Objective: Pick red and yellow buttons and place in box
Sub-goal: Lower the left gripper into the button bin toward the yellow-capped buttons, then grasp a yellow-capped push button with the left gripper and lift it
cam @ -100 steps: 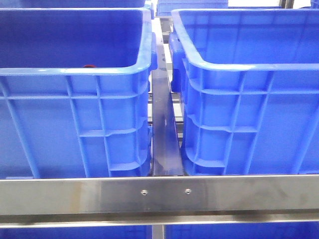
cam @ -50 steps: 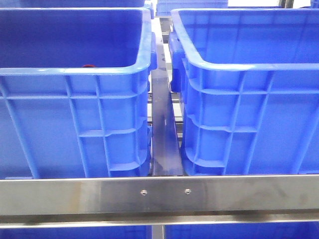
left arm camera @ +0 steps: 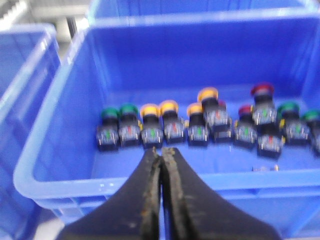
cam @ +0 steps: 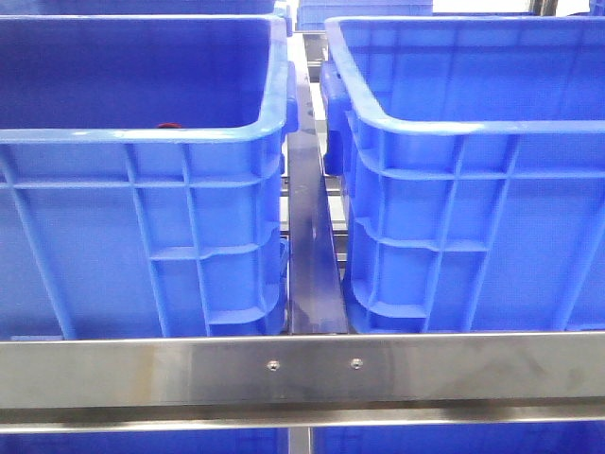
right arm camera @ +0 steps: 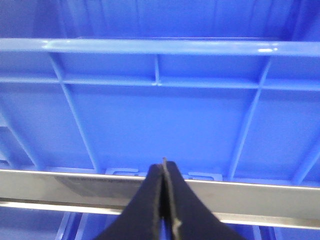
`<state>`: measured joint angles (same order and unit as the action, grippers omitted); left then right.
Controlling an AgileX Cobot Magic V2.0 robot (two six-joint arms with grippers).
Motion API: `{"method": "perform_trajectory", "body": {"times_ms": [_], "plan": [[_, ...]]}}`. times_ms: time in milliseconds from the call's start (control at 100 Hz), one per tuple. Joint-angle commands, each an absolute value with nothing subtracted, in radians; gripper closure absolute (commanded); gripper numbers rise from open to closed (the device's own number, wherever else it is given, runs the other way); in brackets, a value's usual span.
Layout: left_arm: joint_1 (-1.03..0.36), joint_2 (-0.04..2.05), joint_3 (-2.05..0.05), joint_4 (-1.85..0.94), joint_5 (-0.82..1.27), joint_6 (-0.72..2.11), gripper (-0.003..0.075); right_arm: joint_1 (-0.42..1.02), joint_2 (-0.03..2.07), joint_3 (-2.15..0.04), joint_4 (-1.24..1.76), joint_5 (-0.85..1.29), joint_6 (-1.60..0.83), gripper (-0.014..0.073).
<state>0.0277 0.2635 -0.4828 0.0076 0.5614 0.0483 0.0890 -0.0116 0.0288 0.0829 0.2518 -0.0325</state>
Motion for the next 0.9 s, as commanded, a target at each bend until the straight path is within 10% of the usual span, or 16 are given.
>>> {"method": "perform_trajectory", "body": {"times_ms": [0, 280, 890], "plan": [[0.031, 0.35, -0.55, 0.0, 0.517, 0.043, 0.065, 0.092, -0.032, 0.012, 0.072, 0.174, -0.036, 0.0662], [0.031, 0.521, -0.611, 0.0, 0.493, 0.043, 0.0143, 0.092, -0.032, 0.012, 0.072, 0.174, -0.036, 0.0662], [-0.185, 1.179, -1.062, -0.025, 0.594, 0.043, 0.0145, 0.092, -0.032, 0.012, 0.072, 0.174, -0.036, 0.0662]]}}
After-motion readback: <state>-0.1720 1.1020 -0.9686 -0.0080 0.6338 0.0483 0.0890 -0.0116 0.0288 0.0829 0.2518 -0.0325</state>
